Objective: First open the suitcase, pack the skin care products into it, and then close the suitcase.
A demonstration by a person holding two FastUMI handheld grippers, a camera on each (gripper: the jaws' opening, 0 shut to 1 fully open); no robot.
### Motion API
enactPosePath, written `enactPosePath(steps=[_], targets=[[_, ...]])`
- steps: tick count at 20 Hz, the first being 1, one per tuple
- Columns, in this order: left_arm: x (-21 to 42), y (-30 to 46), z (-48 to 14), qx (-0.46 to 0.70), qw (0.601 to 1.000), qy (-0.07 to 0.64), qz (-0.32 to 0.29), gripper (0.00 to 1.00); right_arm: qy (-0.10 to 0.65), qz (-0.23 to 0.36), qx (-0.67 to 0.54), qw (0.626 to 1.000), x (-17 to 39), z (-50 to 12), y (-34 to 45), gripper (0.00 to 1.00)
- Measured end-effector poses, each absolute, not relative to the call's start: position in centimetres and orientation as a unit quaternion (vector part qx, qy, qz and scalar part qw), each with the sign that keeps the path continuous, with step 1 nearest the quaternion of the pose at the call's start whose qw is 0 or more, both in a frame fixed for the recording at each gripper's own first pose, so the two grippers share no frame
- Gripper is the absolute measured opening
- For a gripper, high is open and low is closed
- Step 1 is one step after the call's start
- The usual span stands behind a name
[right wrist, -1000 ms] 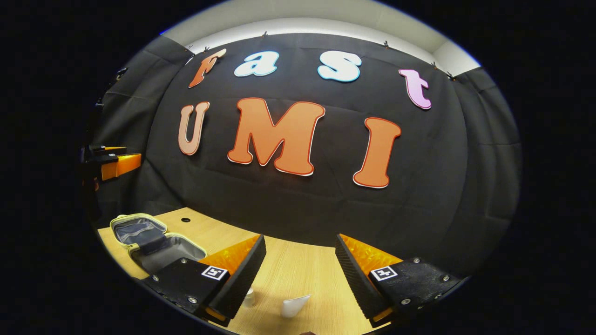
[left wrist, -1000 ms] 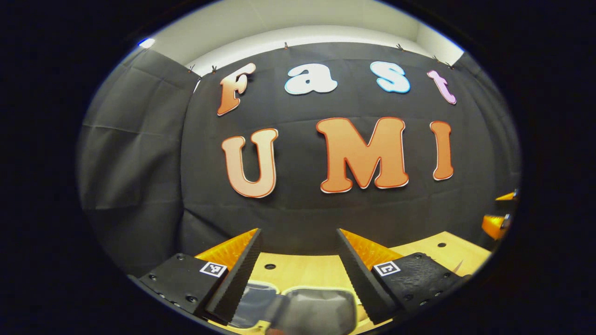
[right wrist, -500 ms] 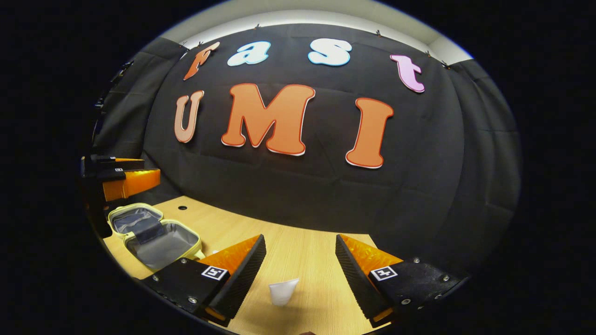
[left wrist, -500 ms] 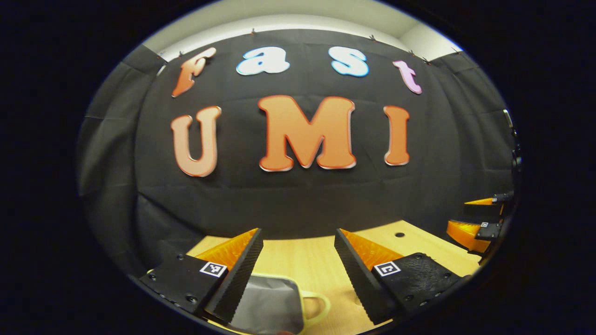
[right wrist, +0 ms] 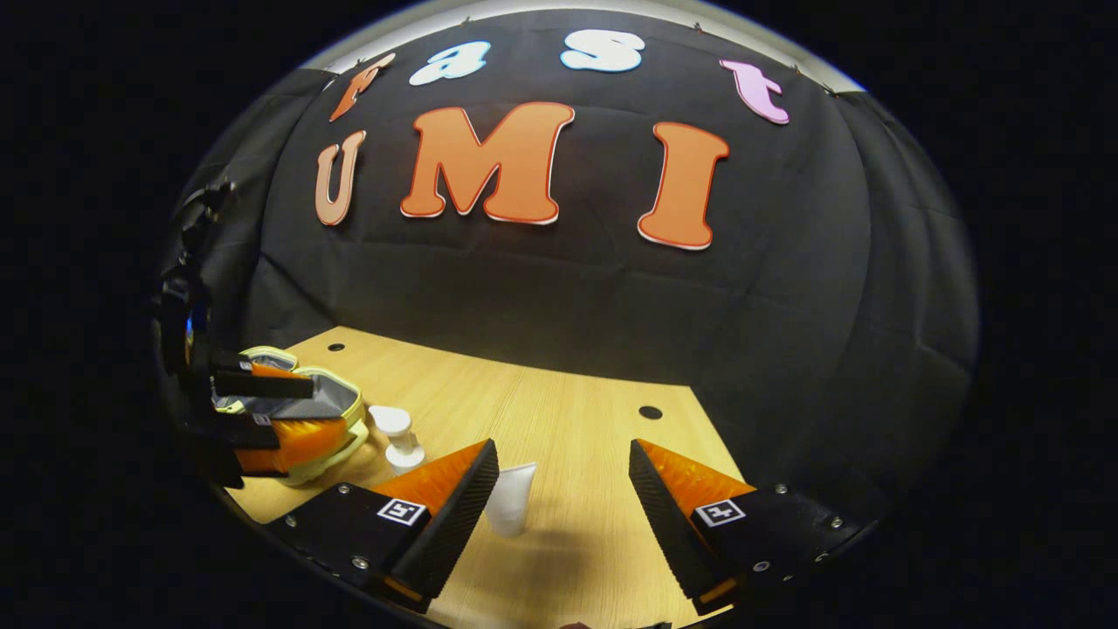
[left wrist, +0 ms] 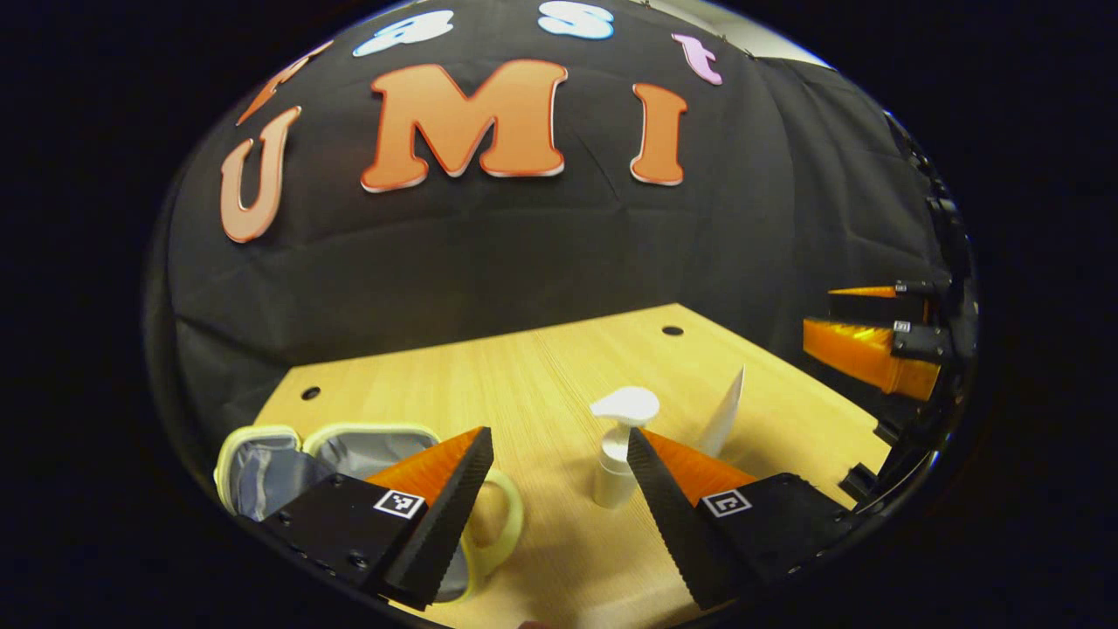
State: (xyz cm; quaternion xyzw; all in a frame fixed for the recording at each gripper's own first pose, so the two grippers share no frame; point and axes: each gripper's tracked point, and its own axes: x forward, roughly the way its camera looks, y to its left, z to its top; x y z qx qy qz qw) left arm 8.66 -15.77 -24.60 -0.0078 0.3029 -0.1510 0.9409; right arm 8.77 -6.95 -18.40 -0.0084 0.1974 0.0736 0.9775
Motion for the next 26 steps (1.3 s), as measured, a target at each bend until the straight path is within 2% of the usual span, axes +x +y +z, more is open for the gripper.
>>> enactPosePath(steps=[6,15,18,19,20,23,24,25,26], targets=[[8.1,-19.2,-32.1,0.0,0.909,0.37,-0.192,1.0,0.229,0.077,-0.029,0.97,8.2,-20.8,-8.2,0.96],[10.0,-21.7,-37.1,0.003,0.908,0.376,-0.184,0.98,0.277,0.095,-0.028,0.956,7.9,-23.6,-8.4,0.96],[10.3,-22.3,-37.2,0.016,0.911,0.369,-0.186,0.9,0.296,0.098,-0.018,0.95,7.8,-25.0,-8.5,0.97],[10.6,-22.8,-37.1,0.021,0.915,0.354,-0.193,0.84,0.3,0.099,-0.019,0.949,7.8,-25.3,-8.6,0.96],[10.7,-22.9,-36.9,0.025,0.918,0.347,-0.191,0.84,0.302,0.1,-0.021,0.948,7.8,-25.3,-8.6,0.96],[10.0,-23.2,-39.3,-0.001,0.907,0.384,-0.171,0.67,0.308,0.107,-0.02,0.945,7.9,-25.9,-8.6,0.97],[10.3,-23.3,-39.6,-0.009,0.912,0.375,-0.167,0.68,0.31,0.112,-0.02,0.944,7.8,-26.1,-8.4,0.97],[10.3,-23.0,-39.8,-0.009,0.91,0.382,-0.163,0.63,0.315,0.119,-0.024,0.941,7.6,-26.8,-8.2,0.97],[10.5,-23.0,-39.3,-0.008,0.912,0.378,-0.159,0.62,0.318,0.126,-0.028,0.939,7.4,-27.1,-7.8,0.97]])
